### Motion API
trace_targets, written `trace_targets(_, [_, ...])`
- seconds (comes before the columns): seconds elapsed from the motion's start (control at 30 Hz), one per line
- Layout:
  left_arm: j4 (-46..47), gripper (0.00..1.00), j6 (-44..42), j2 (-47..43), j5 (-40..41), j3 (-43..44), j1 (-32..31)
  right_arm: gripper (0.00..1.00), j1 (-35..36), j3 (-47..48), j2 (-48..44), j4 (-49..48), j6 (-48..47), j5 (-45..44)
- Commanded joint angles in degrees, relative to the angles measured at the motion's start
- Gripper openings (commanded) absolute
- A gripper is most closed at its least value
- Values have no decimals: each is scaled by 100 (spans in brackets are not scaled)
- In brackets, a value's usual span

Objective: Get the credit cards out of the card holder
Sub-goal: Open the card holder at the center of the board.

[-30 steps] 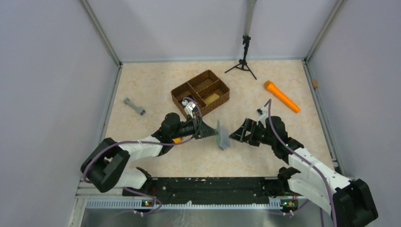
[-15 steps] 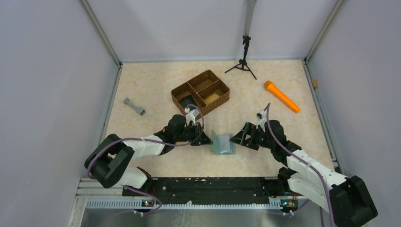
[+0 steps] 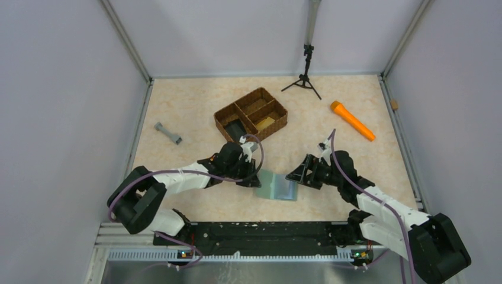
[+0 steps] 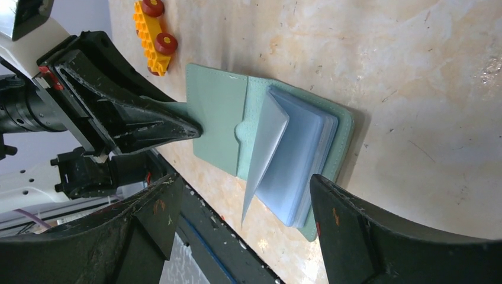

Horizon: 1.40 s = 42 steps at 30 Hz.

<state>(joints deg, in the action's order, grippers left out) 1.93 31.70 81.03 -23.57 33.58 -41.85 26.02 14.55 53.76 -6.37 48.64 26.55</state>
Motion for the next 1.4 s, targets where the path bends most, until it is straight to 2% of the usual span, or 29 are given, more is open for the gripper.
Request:
trace_targets(0.0, [-633,0,-538,35,215,342,-17,80,17,-65,29,-221,-15,88])
trace_targets(0.3, [-493,0,-713,165,108,356,-19,79,237,-154,46,-365,122,244])
trace_targets(0.5, [46,0,-826,-17,-84,114,-19,78,521,-136,289,-641,267,133])
trace_targets(1.37, [325,0,-987,111,-224,-50,-17,78,1035,-32,1270,-1374,477,-106])
